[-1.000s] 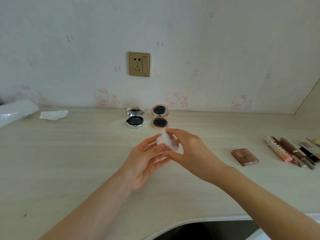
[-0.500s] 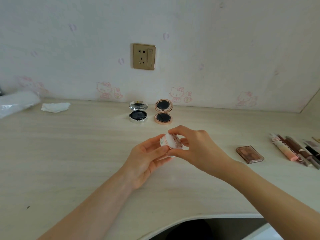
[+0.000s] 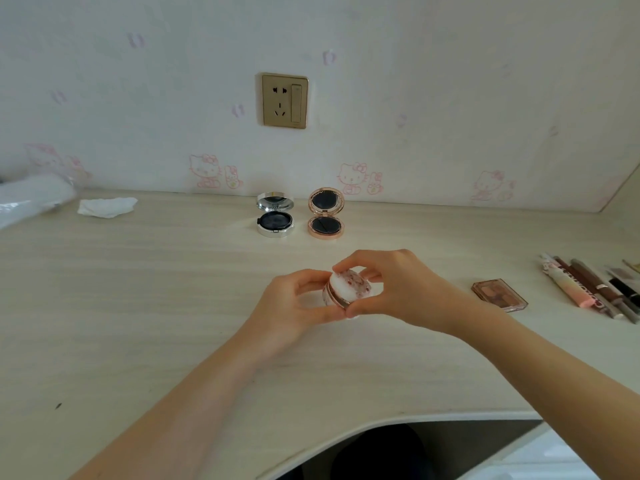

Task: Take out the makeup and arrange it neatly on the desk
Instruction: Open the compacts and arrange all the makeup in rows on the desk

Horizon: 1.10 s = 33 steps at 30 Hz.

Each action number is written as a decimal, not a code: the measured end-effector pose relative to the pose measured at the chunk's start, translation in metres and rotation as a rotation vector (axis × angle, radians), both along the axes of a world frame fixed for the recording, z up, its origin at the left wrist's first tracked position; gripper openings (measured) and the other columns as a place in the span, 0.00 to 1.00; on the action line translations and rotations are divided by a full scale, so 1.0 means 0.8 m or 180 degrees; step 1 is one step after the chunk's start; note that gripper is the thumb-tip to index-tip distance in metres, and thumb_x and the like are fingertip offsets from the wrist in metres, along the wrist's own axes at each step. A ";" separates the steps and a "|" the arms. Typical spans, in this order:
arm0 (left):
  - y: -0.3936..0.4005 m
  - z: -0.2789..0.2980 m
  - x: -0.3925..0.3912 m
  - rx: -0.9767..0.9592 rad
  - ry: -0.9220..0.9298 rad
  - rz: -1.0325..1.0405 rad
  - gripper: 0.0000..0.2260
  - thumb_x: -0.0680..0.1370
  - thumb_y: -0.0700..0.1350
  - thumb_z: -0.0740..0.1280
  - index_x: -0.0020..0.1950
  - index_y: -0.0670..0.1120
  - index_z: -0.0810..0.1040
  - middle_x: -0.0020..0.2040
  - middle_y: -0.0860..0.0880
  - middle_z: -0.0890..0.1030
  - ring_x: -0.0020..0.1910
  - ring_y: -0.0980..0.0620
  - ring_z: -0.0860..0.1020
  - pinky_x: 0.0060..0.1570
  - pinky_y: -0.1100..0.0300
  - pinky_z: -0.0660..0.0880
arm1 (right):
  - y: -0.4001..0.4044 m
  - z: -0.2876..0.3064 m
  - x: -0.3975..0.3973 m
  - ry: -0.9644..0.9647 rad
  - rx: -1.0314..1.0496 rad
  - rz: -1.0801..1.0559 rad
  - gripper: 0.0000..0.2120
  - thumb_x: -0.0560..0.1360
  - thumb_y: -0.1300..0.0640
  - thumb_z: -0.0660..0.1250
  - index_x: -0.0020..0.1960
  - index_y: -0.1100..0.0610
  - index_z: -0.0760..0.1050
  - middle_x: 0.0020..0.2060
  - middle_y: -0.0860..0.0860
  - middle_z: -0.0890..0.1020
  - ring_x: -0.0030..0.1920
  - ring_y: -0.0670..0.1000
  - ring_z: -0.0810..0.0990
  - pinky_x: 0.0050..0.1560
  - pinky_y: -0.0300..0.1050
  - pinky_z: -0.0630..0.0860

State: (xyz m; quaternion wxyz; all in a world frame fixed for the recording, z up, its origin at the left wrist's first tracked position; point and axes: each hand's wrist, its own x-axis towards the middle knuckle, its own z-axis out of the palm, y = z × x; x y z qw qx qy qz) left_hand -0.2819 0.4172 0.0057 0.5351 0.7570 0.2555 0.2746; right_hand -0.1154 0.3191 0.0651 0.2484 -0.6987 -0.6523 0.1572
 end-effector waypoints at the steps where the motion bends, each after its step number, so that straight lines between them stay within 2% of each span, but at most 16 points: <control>1: 0.001 -0.003 0.000 0.0225 0.0182 0.0070 0.22 0.62 0.54 0.80 0.54 0.57 0.81 0.51 0.63 0.82 0.55 0.67 0.77 0.56 0.64 0.72 | 0.000 -0.003 -0.001 -0.0014 -0.0011 0.0036 0.23 0.62 0.48 0.77 0.55 0.37 0.74 0.47 0.34 0.79 0.49 0.34 0.75 0.50 0.34 0.75; 3: 0.004 -0.012 -0.001 0.0684 0.0522 0.0266 0.25 0.59 0.61 0.79 0.55 0.60 0.80 0.50 0.66 0.80 0.56 0.70 0.72 0.54 0.69 0.67 | 0.002 -0.009 -0.003 -0.0069 -0.0016 0.0131 0.23 0.63 0.50 0.77 0.55 0.40 0.76 0.47 0.35 0.79 0.49 0.34 0.74 0.49 0.32 0.73; 5: 0.006 -0.019 -0.001 0.0917 0.0688 0.0332 0.27 0.58 0.63 0.78 0.55 0.61 0.80 0.53 0.70 0.75 0.62 0.67 0.65 0.53 0.72 0.63 | 0.002 -0.015 -0.005 -0.0167 -0.0035 0.0176 0.22 0.64 0.51 0.77 0.57 0.43 0.76 0.48 0.38 0.80 0.49 0.36 0.74 0.49 0.33 0.72; 8: 0.009 -0.024 0.001 0.1068 0.0823 0.0312 0.23 0.58 0.62 0.78 0.51 0.64 0.78 0.62 0.65 0.72 0.68 0.61 0.58 0.57 0.72 0.57 | 0.001 -0.023 -0.008 -0.0320 -0.0006 0.0170 0.23 0.65 0.49 0.76 0.59 0.45 0.76 0.50 0.40 0.80 0.50 0.41 0.76 0.51 0.37 0.74; 11: 0.010 -0.026 0.000 0.1232 0.0945 0.0324 0.22 0.60 0.62 0.77 0.52 0.63 0.80 0.65 0.62 0.72 0.68 0.59 0.57 0.59 0.70 0.54 | 0.002 -0.026 -0.011 -0.0527 -0.0026 0.0040 0.25 0.66 0.45 0.75 0.61 0.43 0.72 0.51 0.43 0.80 0.51 0.45 0.77 0.50 0.42 0.76; 16: 0.009 -0.027 -0.001 0.1158 0.1019 0.0207 0.21 0.62 0.63 0.76 0.54 0.66 0.78 0.68 0.59 0.72 0.71 0.56 0.58 0.62 0.65 0.57 | 0.004 -0.031 -0.013 -0.0934 -0.0039 -0.0057 0.22 0.68 0.40 0.72 0.57 0.45 0.70 0.48 0.46 0.81 0.46 0.50 0.77 0.45 0.46 0.75; 20: 0.011 -0.027 -0.001 0.1081 0.0960 0.0225 0.28 0.62 0.62 0.76 0.61 0.60 0.78 0.66 0.62 0.73 0.70 0.58 0.60 0.63 0.64 0.60 | 0.003 -0.036 -0.016 -0.1147 0.0003 -0.0036 0.22 0.69 0.40 0.70 0.59 0.46 0.68 0.49 0.47 0.81 0.47 0.52 0.77 0.47 0.47 0.75; 24: 0.011 -0.026 0.000 0.1143 0.0899 0.0175 0.25 0.63 0.60 0.76 0.59 0.59 0.79 0.63 0.64 0.75 0.69 0.58 0.60 0.62 0.64 0.60 | 0.005 -0.030 -0.013 -0.1214 -0.0050 0.0044 0.22 0.71 0.41 0.69 0.60 0.46 0.69 0.51 0.47 0.81 0.48 0.52 0.77 0.48 0.47 0.75; 26: 0.012 -0.027 0.000 0.1145 0.0894 0.0184 0.24 0.64 0.58 0.76 0.60 0.59 0.79 0.62 0.65 0.76 0.69 0.58 0.60 0.62 0.64 0.60 | 0.008 -0.025 -0.007 -0.1006 -0.0152 0.0086 0.20 0.71 0.42 0.69 0.60 0.46 0.70 0.51 0.46 0.80 0.49 0.51 0.76 0.49 0.46 0.75; 29: 0.014 -0.029 0.000 0.1180 0.0821 0.0181 0.20 0.65 0.56 0.77 0.56 0.63 0.79 0.55 0.73 0.75 0.68 0.58 0.61 0.60 0.65 0.60 | 0.015 -0.017 0.003 -0.0654 -0.0201 0.0185 0.16 0.73 0.43 0.66 0.60 0.46 0.74 0.52 0.42 0.81 0.51 0.46 0.76 0.48 0.38 0.72; 33: 0.013 -0.031 0.000 0.1208 0.0716 0.0236 0.20 0.63 0.55 0.79 0.51 0.68 0.76 0.48 0.79 0.72 0.66 0.59 0.62 0.58 0.66 0.59 | 0.026 -0.010 0.014 -0.0590 -0.0241 0.0253 0.15 0.76 0.44 0.63 0.58 0.50 0.78 0.50 0.44 0.82 0.49 0.46 0.78 0.49 0.38 0.73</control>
